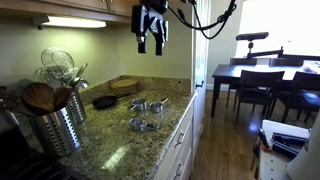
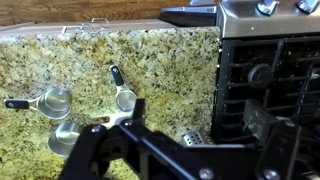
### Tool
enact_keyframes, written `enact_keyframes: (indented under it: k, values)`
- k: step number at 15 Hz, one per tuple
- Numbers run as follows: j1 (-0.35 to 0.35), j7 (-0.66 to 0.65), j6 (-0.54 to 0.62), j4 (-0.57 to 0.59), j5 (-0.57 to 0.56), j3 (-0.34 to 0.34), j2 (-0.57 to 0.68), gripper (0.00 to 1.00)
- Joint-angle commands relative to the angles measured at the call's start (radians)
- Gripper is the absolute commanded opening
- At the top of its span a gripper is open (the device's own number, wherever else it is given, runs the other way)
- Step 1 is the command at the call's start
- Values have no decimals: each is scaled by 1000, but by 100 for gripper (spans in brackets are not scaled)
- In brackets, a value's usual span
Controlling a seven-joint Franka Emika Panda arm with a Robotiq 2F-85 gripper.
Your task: Put the measuring cups one inside the other
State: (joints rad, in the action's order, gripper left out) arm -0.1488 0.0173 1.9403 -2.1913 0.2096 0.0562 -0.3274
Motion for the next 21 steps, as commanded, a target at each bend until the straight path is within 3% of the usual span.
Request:
enact_keyframes:
  k: [1,12,21]
  values:
    - [12,2,-4,3,4,11,1,100]
    - [14,-2,55,7,8,15,66,100]
    - [21,-35,313,-24,-38,29,204,100]
